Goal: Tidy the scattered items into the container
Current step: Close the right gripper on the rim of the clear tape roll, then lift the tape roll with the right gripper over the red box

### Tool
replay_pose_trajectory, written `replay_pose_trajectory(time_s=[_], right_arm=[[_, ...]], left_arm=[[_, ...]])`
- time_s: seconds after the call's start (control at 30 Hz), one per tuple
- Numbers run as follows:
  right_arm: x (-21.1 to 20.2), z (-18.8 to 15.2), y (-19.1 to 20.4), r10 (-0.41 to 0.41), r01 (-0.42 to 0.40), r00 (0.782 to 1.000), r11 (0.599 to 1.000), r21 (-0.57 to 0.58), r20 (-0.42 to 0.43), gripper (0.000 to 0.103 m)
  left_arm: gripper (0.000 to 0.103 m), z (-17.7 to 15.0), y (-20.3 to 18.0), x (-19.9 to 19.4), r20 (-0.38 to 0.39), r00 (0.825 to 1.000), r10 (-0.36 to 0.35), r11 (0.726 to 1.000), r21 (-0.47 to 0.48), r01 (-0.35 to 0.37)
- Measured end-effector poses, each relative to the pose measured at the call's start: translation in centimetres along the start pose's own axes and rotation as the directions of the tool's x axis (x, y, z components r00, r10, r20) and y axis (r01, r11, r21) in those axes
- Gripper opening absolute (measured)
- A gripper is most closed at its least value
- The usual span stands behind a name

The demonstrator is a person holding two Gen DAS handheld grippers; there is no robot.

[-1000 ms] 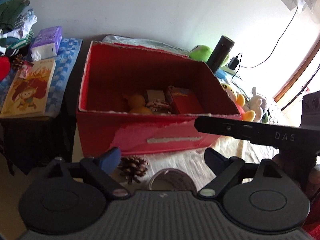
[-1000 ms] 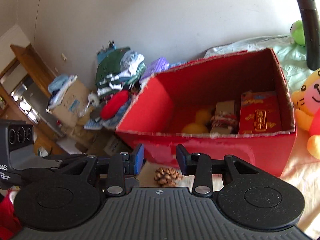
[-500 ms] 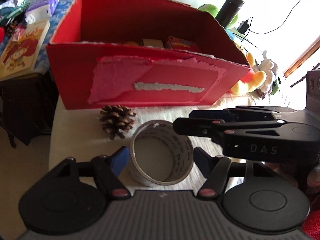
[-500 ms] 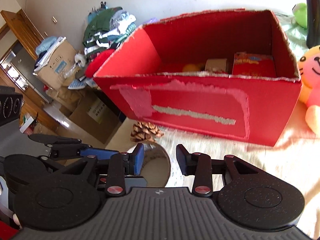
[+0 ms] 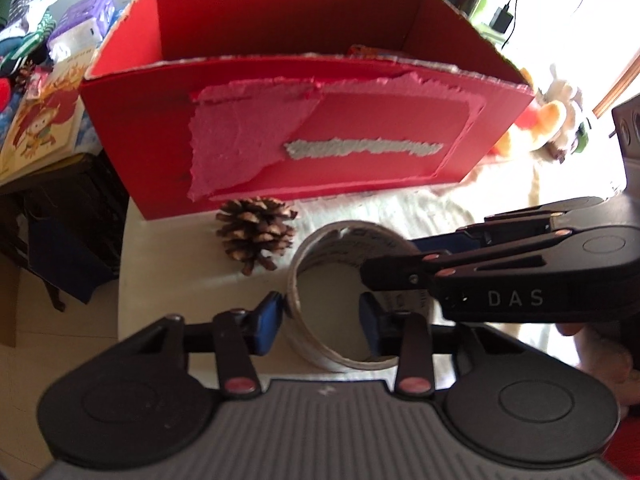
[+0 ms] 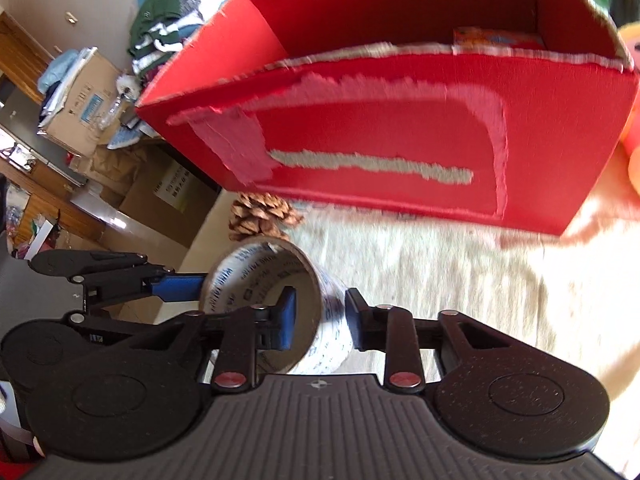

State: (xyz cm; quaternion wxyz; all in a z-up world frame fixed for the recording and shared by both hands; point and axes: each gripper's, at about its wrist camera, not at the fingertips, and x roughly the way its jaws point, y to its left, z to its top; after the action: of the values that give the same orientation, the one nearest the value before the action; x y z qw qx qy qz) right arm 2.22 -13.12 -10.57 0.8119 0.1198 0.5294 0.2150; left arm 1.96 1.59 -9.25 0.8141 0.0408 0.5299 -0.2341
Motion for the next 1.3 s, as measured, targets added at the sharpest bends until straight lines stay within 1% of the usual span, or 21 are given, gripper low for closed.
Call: replay_pose_trajectory(time_s=[0.07,0.13,0.2,0.23,0.27,0.3,0.4,0.5,0.6,0.7,0.83,0.93,1.03,1.17,1.3], right_arm=[[0.1,-0.2,-0.4,-0.005,0.005,1.0,1.0,0.019,-0.009,0.024],[-0.2,-0.3,-0.8,-0.006,0.006,1.0,0.999,0.034,-0.007,0.023],[-0.6,-0.6,-1.0,-0.025,0.025,1.0,0.999,0.034,-0.004,0.021],[-0.8,-0.6,-1.1,-0.039,0.039,0.999,0.999,0.032,-0.003,0.02],[-1.1,-0.7,-1.4,-0.055,0.055,0.998,0.998,0.033,-0.002,0.018],[-1.4,-0.8,-1.6,-0.068,0.069,0.998,0.997,0.038,-0.002,0.018],[-2.9,-1.0,-2.8,-0.087,0.086,0.996,0.993,0.075,0.007,0.017],[-4.9,-1.7,-3.7,-0.112,0.108,0.993,0.988,0.107,0.038,0.017],[-7.1,-2.0,-4.3,-0.137,0.125,0.987,0.983,0.136,0.081,0.017],[-8.7,-2.2,-4.5,-0.154,0.134,0.98,0.978,0.16,0.123,0.017],[-10.2,-1.9,-4.0,-0.166,0.139,0.97,0.978,0.155,0.178,0.017],[-11.4,-1.4,-3.5,-0.158,0.129,0.965,0.981,0.143,0.211,0.018],[-12.1,-0.7,-2.5,-0.146,0.12,0.96,0.986,0.119,0.24,0.018],[-12.6,0.5,-1.4,-0.136,0.117,0.952,0.989,0.085,0.274,0.018],[-13.8,1.8,-1.2,-0.141,0.125,0.931,0.99,0.069,0.337,0.018]], left_arm=[[0.033,0.0,-0.1,0.4,-0.008,1.0,0.008,1.0,0.015,-0.008],[0.032,0.0,-0.4,0.5,-0.013,1.0,0.016,0.999,0.049,-0.015],[0.032,0.1,-0.7,0.4,-0.015,1.0,0.014,0.996,0.086,-0.013],[0.032,0.2,-0.9,0.4,-0.016,1.0,0.005,0.995,0.098,-0.004],[0.029,0.4,-1.0,0.3,-0.018,1.0,-0.003,0.994,0.108,0.005],[0.023,0.6,-1.2,0.3,-0.02,1.0,-0.01,0.993,0.12,0.013],[0.022,1.2,-1.9,0.2,-0.029,0.998,-0.058,0.987,0.145,0.061],[0.022,1.8,-3.3,-0.1,-0.018,0.995,-0.097,0.976,0.195,0.098],[0.022,2.4,-4.9,-0.9,0.011,0.991,-0.134,0.959,0.254,0.127],[0.022,3.3,-6.0,-1.8,0.039,0.985,-0.167,0.945,0.291,0.149],[0.022,4.3,-6.8,-3.4,0.073,0.979,-0.189,0.932,0.327,0.155],[0.022,4.8,-7.0,-4.8,0.103,0.974,-0.2,0.926,0.344,0.154],[0.022,5.4,-6.9,-6.7,0.139,0.968,-0.208,0.924,0.352,0.147],[0.022,6.2,-6.6,-8.2,0.185,0.959,-0.214,0.93,0.338,0.142],[0.022,7.1,-6.4,-9.4,0.227,0.948,-0.223,0.934,0.329,0.141]])
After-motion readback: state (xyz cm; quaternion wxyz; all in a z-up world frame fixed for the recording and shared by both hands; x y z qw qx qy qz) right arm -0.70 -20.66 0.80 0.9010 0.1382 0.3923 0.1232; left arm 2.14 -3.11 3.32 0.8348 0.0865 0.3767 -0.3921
